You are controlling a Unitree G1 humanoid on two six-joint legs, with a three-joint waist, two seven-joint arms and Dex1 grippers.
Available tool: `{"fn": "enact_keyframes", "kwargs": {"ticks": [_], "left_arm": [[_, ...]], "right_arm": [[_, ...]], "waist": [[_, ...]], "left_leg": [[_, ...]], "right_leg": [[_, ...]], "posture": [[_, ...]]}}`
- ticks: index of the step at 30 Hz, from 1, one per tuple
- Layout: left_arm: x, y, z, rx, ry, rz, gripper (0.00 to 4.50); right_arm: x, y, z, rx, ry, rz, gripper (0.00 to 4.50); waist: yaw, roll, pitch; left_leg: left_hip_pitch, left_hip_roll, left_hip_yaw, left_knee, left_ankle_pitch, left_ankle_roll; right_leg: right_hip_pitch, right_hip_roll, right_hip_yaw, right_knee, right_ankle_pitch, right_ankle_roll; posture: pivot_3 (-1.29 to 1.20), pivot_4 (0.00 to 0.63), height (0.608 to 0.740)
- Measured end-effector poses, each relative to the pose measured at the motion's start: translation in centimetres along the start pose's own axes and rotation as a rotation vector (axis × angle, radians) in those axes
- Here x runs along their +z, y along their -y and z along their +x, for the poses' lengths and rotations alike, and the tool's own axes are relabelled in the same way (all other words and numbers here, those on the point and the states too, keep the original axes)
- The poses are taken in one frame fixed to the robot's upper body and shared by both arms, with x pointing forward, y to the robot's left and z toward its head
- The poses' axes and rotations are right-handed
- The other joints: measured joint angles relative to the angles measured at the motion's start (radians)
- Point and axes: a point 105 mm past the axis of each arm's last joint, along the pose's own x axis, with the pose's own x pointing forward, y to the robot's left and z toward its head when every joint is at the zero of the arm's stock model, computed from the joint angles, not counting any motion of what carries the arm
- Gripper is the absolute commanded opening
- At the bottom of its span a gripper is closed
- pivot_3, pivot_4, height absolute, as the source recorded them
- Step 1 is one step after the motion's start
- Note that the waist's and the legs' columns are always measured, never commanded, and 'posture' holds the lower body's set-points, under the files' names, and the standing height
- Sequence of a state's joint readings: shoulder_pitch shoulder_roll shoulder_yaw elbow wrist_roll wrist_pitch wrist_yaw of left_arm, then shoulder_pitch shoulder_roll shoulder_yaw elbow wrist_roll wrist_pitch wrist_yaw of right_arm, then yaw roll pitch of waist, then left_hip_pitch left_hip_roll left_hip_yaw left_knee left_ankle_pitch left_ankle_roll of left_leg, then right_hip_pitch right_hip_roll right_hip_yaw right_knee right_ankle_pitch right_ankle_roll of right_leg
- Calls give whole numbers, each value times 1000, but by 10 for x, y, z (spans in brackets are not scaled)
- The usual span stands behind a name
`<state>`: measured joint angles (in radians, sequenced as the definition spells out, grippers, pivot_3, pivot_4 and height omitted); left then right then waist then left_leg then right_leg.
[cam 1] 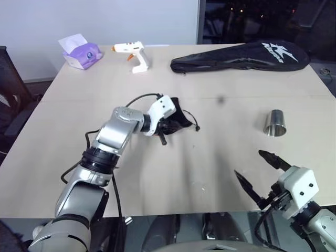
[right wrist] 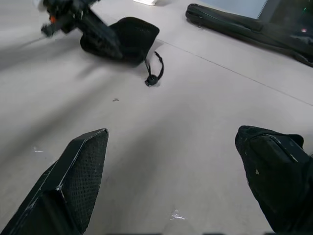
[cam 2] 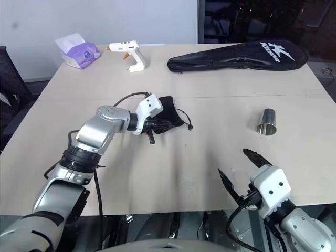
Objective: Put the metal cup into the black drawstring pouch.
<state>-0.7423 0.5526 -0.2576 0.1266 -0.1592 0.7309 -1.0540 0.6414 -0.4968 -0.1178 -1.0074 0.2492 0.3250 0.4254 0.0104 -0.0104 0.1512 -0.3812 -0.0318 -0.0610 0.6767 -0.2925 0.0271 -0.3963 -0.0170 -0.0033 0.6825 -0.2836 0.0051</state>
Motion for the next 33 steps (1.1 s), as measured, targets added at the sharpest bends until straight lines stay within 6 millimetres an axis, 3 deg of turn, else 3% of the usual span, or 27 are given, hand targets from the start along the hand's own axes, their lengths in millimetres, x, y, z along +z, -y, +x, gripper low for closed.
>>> {"fn": "enact_keyframes", "kwargs": {"ticks": [6, 9, 11, 26, 33], "left_arm": [[-2, 2, -3, -32, -14, -15, 50], [-4, 4, -1, -45, -23, -11, 676], [-5, 2, 1, -29, -30, 37, 1516], [-10, -2, 9, 11, -74, 322, 1516], [-15, 3, 12, -22, -69, 268, 1516]], "right_arm": [[2, -2, 3, 10, 12, -7, 4500], [1, -3, 4, 10, 9, -12, 4500], [0, -4, 5, 12, 2, -12, 4500], [-3, -6, 5, 2, -9, 3, 4500], [-5, -7, 3, 0, -20, 7, 4500]], "waist": [[1, 0, 0], [2, 0, 0], [2, 0, 0], [2, 0, 0], [2, 0, 0]], "left_leg": [[0, 0, 0, 0, 0, 0], [0, 0, 0, 0, 0, 0], [0, 0, 0, 1, 0, 0], [0, 0, 0, 1, 0, 0], [0, 0, 0, 3, 0, 0]], "right_leg": [[0, 0, 0, 0, 0, 0], [0, 0, 0, 0, 0, 0], [0, 0, 0, 0, 0, 0], [0, 0, 0, 1, 0, 0], [0, 0, 0, 2, 0, 0]], "posture": [[0, 150, 740], [0, 150, 740], [0, 150, 740], [0, 150, 740], [0, 150, 740]]}}
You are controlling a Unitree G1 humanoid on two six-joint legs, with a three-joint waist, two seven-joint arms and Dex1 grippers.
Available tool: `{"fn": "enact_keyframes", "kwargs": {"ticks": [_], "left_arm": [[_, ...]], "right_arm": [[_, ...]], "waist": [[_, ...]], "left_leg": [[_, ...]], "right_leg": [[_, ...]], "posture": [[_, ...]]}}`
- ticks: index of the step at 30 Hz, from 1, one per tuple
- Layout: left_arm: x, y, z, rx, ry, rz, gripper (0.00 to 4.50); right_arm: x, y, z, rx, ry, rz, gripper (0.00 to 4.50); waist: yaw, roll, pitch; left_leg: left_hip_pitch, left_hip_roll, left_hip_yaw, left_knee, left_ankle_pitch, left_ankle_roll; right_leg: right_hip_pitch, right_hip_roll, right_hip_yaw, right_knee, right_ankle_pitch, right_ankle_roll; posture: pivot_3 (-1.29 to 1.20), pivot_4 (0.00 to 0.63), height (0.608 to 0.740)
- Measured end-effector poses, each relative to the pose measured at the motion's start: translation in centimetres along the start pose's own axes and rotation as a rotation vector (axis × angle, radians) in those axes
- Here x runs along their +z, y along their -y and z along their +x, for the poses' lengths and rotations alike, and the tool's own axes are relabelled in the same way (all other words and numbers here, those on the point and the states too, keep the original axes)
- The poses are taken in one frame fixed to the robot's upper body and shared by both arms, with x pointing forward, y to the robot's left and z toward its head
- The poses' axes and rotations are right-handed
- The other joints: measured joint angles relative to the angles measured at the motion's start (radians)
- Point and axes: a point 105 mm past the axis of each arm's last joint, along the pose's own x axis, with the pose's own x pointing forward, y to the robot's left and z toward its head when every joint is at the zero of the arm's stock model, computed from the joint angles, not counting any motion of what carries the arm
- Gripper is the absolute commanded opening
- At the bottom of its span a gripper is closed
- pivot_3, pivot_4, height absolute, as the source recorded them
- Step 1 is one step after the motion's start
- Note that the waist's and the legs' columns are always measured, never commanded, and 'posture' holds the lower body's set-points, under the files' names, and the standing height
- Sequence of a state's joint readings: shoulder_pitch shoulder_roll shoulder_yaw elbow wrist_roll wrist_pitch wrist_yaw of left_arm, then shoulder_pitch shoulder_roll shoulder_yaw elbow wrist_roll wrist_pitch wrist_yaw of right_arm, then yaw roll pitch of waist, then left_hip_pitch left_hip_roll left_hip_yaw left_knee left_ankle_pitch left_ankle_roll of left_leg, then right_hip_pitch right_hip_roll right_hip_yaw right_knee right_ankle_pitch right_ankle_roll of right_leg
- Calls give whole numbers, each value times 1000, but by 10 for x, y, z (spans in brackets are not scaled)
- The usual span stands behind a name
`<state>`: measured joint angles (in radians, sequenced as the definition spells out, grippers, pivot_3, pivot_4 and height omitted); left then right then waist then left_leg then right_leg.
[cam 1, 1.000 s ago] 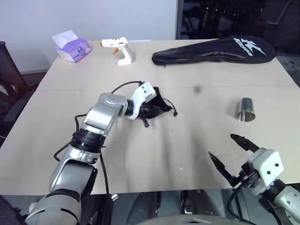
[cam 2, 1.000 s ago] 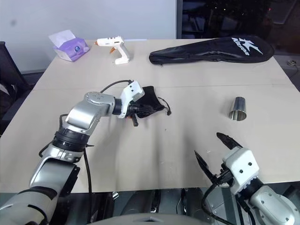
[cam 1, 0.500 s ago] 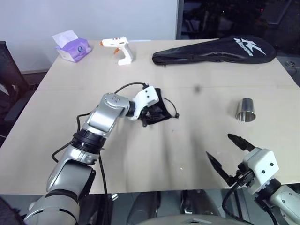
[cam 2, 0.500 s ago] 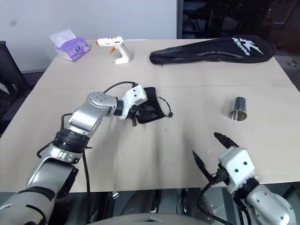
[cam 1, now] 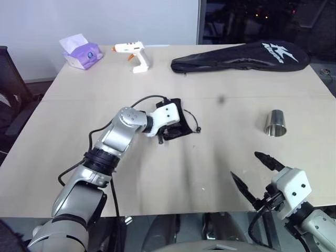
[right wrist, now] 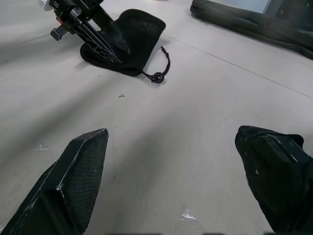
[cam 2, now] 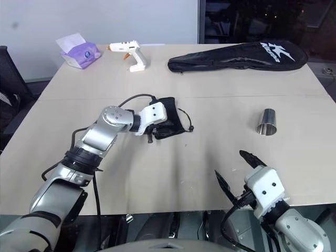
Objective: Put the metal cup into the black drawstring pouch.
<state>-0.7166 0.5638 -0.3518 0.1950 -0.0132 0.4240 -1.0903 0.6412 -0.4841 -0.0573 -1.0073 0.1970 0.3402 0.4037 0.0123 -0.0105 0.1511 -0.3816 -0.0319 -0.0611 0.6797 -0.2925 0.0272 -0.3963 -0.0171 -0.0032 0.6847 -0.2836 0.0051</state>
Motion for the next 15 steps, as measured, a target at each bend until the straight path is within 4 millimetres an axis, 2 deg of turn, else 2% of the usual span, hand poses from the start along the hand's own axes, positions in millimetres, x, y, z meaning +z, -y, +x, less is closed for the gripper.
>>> {"fn": "enact_keyframes", "kwargs": {"ticks": [4, 11, 15], "left_arm": [[5, 5, -1, -36, 11, -19, 1516], [0, 5, -4, -26, -8, 22, 1516], [7, 11, -5, -66, 14, 15, 1516]], "right_arm": [[0, 0, 0, -2, 1, -4, 4500], [0, 1, 0, -7, 0, -10, 4500], [0, 0, 0, -7, 0, -8, 4500]], "waist": [[0, 0, 0], [-1, 0, 0], [0, 0, 0]], "left_leg": [[0, 0, 0, 1, 0, 0], [0, 0, 0, 3, 0, 0], [0, 0, 0, 3, 0, 0]], "right_leg": [[0, 0, 0, 2, 0, 0], [0, 0, 0, 4, 0, 0], [0, 0, 0, 4, 0, 0]], "posture": [[0, 150, 740], [0, 150, 740], [0, 150, 740]]}}
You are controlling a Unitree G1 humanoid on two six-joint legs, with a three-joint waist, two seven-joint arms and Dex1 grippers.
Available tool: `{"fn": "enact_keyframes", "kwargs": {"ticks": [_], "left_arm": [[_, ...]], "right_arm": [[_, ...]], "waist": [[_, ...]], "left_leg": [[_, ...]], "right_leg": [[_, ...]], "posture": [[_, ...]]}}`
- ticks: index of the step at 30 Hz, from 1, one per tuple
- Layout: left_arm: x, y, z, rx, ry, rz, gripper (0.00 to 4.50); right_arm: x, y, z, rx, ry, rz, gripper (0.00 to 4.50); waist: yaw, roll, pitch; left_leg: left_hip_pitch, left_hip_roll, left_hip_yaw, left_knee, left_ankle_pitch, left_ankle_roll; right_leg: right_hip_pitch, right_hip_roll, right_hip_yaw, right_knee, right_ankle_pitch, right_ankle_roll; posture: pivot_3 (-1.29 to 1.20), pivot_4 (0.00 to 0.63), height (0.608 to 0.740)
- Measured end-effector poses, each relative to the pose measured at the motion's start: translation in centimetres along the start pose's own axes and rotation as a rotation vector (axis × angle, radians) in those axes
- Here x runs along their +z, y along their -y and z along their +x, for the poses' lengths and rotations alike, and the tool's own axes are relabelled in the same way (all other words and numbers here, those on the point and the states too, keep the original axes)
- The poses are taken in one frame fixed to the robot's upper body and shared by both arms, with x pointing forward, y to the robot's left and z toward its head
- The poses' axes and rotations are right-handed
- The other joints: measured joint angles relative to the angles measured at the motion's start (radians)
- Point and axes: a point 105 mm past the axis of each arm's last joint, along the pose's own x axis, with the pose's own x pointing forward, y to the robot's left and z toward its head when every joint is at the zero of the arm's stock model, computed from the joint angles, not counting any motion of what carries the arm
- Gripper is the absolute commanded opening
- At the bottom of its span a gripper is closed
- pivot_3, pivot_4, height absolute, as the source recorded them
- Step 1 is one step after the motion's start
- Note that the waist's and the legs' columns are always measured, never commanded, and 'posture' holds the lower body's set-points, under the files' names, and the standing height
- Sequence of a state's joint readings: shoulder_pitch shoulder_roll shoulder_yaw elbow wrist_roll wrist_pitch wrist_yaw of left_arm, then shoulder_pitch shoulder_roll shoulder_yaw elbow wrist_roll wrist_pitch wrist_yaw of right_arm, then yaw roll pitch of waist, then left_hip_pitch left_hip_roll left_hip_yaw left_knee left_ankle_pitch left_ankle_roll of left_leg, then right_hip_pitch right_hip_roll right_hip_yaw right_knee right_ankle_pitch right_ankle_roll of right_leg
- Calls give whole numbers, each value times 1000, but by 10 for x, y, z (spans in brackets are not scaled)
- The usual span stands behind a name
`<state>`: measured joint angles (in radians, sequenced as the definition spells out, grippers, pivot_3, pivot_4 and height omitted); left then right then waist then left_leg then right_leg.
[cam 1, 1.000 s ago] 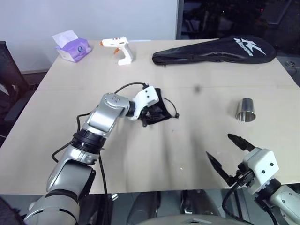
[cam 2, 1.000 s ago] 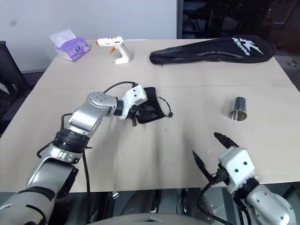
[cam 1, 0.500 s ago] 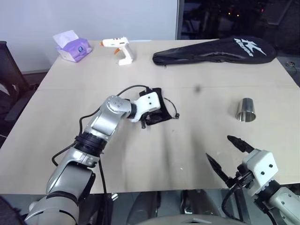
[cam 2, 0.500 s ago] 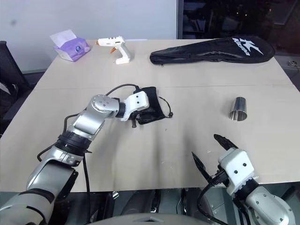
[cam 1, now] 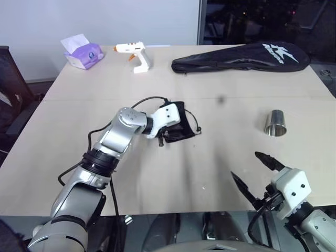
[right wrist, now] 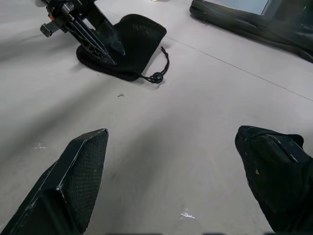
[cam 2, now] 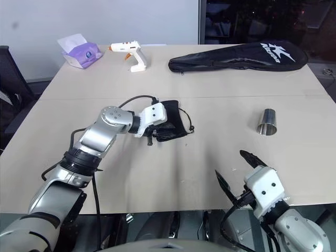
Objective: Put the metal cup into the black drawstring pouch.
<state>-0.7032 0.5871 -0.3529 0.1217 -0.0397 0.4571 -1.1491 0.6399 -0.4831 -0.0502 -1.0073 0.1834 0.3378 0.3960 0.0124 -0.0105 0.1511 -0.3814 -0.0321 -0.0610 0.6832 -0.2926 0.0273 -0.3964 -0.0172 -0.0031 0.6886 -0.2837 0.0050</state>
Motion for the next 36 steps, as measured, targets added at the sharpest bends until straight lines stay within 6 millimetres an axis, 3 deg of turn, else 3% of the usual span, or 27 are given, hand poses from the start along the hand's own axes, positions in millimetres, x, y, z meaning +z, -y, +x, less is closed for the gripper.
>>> {"fn": "enact_keyframes", "kwargs": {"ticks": [6, 20, 23, 25, 28, 29, 33, 36], "left_arm": [[2, 3, -2, -14, -4, 29, 1516], [-16, -3, 9, 76, -54, 134, 1516], [-17, -2, 11, 71, -52, 131, 856], [-18, -1, 14, 62, -47, 111, 43], [-12, 0, 18, 28, 0, -63, 43], [4, -4, 15, -18, 52, -226, 43], [32, -18, -4, -34, 125, -353, 43], [34, -17, -5, -54, 133, -412, 43]], "right_arm": [[0, -1, 0, 0, -2, 1, 4500], [0, -1, 1, -9, 0, 3, 4500], [0, -1, 1, -10, 2, 1, 4500], [0, 0, 1, -11, 5, 0, 4500], [1, 1, 2, -18, 9, -1, 4500], [1, 3, 3, -35, 9, -17, 4500], [4, 15, 8, -90, 8, -56, 4500], [3, 28, 12, -136, -19, -71, 4500]], "waist": [[-1, 0, 0], [0, 0, 0], [0, 0, 0], [0, 0, 0], [2, 0, 0], [1, -1, 1], [-13, -1, 0], [-22, -1, 0]], "left_leg": [[0, 0, 0, 0, 0, 0], [0, 0, 0, 0, 0, 0], [0, 0, 0, 0, 0, 0], [0, 0, 0, 0, 0, 0], [0, 0, -1, 2, -2, 4], [-1, -1, -1, 2, -2, 4], [1, -1, 0, 2, 0, 0], [1, -1, 0, 2, 0, 0]], "right_leg": [[0, 0, 0, 1, 0, 0], [0, 0, 0, 1, 0, 0], [0, 0, 0, 1, 0, 0], [0, 0, 0, 1, 0, 0], [0, 0, -1, 2, 0, 0], [0, 0, -1, 2, 0, 0], [0, 0, 0, 4, 0, 0], [0, 0, 0, 5, 0, 0]], "posture": [[0, 150, 740], [0, 150, 740], [0, 150, 740], [0, 150, 740], [0, 150, 740], [0, 150, 740], [0, 150, 740], [0, 150, 740]]}}
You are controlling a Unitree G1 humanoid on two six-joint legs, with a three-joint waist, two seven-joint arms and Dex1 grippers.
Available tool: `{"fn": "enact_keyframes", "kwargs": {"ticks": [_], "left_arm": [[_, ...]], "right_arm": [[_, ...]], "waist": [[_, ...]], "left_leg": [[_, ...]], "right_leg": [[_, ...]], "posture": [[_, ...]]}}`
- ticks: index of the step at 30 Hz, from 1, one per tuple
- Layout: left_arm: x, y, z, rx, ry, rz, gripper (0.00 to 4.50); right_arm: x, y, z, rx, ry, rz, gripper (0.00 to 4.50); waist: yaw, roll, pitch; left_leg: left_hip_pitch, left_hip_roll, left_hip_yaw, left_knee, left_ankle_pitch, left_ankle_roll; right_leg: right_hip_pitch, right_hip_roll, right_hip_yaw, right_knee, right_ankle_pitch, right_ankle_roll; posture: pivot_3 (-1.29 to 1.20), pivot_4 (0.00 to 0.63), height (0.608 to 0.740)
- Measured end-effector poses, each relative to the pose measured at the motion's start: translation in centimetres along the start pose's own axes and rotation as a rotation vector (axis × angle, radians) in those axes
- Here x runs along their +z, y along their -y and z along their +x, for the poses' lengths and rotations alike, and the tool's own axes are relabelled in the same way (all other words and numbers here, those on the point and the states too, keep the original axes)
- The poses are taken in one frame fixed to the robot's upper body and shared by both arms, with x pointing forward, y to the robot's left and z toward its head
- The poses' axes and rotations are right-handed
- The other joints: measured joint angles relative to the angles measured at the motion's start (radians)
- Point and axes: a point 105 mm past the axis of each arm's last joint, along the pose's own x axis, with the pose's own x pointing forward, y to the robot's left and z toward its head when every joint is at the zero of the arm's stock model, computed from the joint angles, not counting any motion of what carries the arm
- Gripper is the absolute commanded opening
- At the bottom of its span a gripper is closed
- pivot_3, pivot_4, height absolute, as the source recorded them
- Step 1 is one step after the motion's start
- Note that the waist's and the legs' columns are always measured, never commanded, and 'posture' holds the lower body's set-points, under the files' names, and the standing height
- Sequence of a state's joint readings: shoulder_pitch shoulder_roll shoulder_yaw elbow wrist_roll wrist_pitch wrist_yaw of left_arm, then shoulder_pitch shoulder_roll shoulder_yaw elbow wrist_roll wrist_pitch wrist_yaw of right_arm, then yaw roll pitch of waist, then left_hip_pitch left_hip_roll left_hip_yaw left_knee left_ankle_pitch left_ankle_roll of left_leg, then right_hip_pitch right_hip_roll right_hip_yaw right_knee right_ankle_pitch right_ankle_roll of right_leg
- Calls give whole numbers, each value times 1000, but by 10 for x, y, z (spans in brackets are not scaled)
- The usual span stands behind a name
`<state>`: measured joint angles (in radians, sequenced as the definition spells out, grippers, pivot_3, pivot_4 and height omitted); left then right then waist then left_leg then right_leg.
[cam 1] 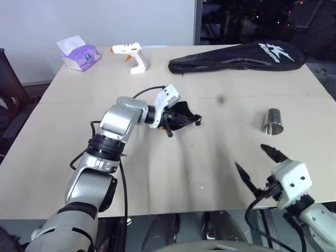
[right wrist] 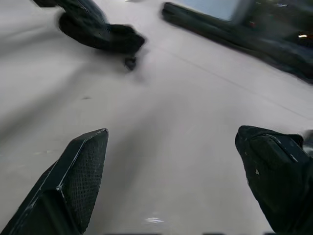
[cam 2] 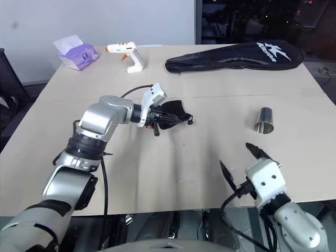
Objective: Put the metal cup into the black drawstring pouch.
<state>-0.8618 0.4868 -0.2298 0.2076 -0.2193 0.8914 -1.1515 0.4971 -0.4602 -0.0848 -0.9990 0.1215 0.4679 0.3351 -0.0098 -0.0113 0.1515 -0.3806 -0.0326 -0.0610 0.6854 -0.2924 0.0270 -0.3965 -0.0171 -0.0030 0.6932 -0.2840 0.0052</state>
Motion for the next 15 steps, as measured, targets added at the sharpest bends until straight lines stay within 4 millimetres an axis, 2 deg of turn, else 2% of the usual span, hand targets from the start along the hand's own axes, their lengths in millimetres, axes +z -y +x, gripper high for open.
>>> {"fn": "enact_keyframes", "kwargs": {"ticks": [3, 6, 10, 12, 13, 15], "left_arm": [[-3, 4, 2, -27, -4, -72, 43], [-6, 2, 1, -4, -18, -38, 43], [-25, 4, 12, 12, -68, 63, 1182], [-31, 1, 15, 40, -81, 129, 2188], [-31, 0, 15, 58, -83, 163, 2484], [-28, -5, 14, 103, -79, 255, 2484]], "right_arm": [[-9, 33, 10, -108, -72, -58, 4500], [-5, 42, 19, -111, -59, -46, 4500], [-8, 38, 25, -79, -65, -45, 4500], [-14, 29, 25, -47, -82, -39, 4500], [-16, 25, 24, -33, -86, -39, 4500], [-19, 13, 20, 22, -81, -29, 4500]], "waist": [[-3, 0, 0], [-2, 0, 0], [0, 0, 0], [3, 0, 0], [5, 0, 0], [7, 0, 0]], "left_leg": [[0, 0, 0, 0, 0, 0], [0, 0, 0, -1, 0, 0], [0, 0, 0, -1, 0, 0], [-1, 0, 0, -1, 0, 0], [-1, 0, 0, -1, 0, 0], [-1, 0, 0, -1, 0, 0]], "right_leg": [[0, 0, 1, 0, 0, 0], [-1, 0, 0, 1, 0, 0], [-1, 0, 1, 1, 0, 0], [-1, 0, 1, 0, 0, 0], [-2, 0, 1, 0, 0, 0], [-2, 0, 1, 0, 0, 0]], "posture": [[0, 150, 740], [0, 150, 740], [0, 150, 740], [0, 150, 740], [0, 150, 740], [0, 150, 740]]}}
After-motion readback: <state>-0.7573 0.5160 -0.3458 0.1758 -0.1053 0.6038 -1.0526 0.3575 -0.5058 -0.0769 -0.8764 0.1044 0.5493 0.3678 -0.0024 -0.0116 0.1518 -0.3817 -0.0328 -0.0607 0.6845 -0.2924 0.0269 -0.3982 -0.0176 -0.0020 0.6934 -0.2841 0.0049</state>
